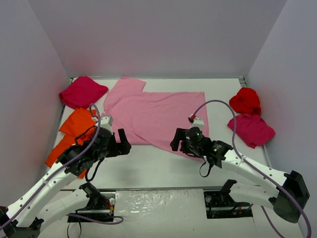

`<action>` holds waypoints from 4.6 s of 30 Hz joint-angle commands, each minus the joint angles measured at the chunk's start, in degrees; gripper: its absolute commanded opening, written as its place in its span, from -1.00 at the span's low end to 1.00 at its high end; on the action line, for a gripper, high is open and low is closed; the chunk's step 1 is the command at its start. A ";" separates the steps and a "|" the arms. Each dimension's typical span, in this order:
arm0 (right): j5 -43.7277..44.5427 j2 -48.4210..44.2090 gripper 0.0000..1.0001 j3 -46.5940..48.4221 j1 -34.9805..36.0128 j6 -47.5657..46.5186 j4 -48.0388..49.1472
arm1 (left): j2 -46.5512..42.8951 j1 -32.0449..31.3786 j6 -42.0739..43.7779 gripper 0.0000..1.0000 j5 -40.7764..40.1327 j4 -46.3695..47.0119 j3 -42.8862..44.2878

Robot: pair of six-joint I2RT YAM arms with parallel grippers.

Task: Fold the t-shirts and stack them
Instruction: Fold the tshirt

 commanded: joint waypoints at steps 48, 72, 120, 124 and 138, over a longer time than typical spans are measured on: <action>25.42 14.08 0.40 -1.12 -1.80 22.43 -25.83 | 4.16 -0.42 2.64 0.69 4.42 1.59 3.97; 2.11 2.76 0.02 -1.90 -13.30 15.84 -31.66 | 1.94 -0.29 1.42 0.69 2.98 3.05 1.55; -5.15 11.49 0.00 -5.57 -23.76 7.66 -16.55 | 8.90 -0.38 0.88 0.57 4.23 6.16 4.33; -6.41 13.01 0.00 -8.42 -23.85 8.44 -12.78 | 8.32 -0.37 0.70 0.58 3.95 5.82 3.98; -4.47 9.19 -0.94 -10.22 -24.81 9.78 -14.45 | 7.78 -0.35 0.88 0.58 3.67 4.59 4.46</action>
